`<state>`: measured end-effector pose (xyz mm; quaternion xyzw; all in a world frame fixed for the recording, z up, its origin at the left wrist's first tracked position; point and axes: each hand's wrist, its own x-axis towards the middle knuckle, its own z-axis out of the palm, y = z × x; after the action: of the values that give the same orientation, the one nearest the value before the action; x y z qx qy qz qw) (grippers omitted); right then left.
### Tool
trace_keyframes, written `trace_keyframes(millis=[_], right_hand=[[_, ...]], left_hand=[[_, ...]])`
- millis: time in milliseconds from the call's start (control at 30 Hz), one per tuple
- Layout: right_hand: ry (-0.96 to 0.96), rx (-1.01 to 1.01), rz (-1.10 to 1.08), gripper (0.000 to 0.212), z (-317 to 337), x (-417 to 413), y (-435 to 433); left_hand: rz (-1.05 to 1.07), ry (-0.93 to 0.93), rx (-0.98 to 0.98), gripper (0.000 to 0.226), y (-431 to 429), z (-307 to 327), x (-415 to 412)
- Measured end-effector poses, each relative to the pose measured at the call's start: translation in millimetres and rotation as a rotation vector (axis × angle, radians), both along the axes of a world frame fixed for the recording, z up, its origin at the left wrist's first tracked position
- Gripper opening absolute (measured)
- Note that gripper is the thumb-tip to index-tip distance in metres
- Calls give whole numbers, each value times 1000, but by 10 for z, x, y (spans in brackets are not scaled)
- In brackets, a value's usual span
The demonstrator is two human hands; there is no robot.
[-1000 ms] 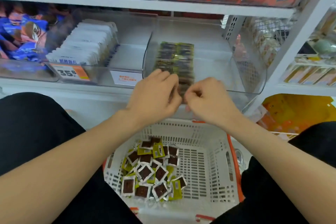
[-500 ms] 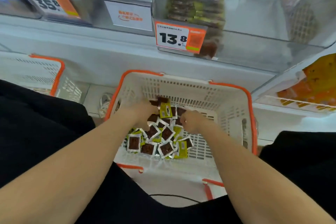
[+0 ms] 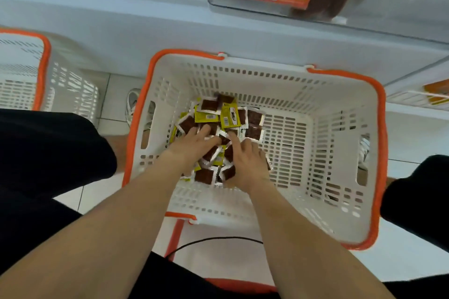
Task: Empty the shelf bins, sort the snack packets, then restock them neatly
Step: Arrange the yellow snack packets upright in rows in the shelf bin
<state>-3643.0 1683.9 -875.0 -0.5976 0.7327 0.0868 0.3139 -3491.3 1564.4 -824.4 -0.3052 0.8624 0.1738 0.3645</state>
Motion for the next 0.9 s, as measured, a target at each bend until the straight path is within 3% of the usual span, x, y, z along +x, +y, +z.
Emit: trace_keyframes(millis=[67,267,467,567,667,733,900], right_hand=[[-72,7,-88,137,-72,-96,-58],[-462,-31,-489,83,-164,-407,-101],[-628,-157,-777,37,-83,-533,-205],[-683,-78,-845,29,-67,-541,-283],[-771,28,-1018,41,-1,-477,-369],[-764,-28,-1063,48,2,-419,-407],[-673,-148,-1042,30,48,-417,-523]], left_hand=[[71,44,48,107,-91,-38,17],[337,262,88,43,-180,-64,6],[439,353,16,32,-148,-104,-31],[555,423,70,17,-191,-67,-70],[716,534,19,26,-229,-63,-95],[825,589,14,27,-238,-74,-115],[1062,686,97,14,-272,-120,-176]])
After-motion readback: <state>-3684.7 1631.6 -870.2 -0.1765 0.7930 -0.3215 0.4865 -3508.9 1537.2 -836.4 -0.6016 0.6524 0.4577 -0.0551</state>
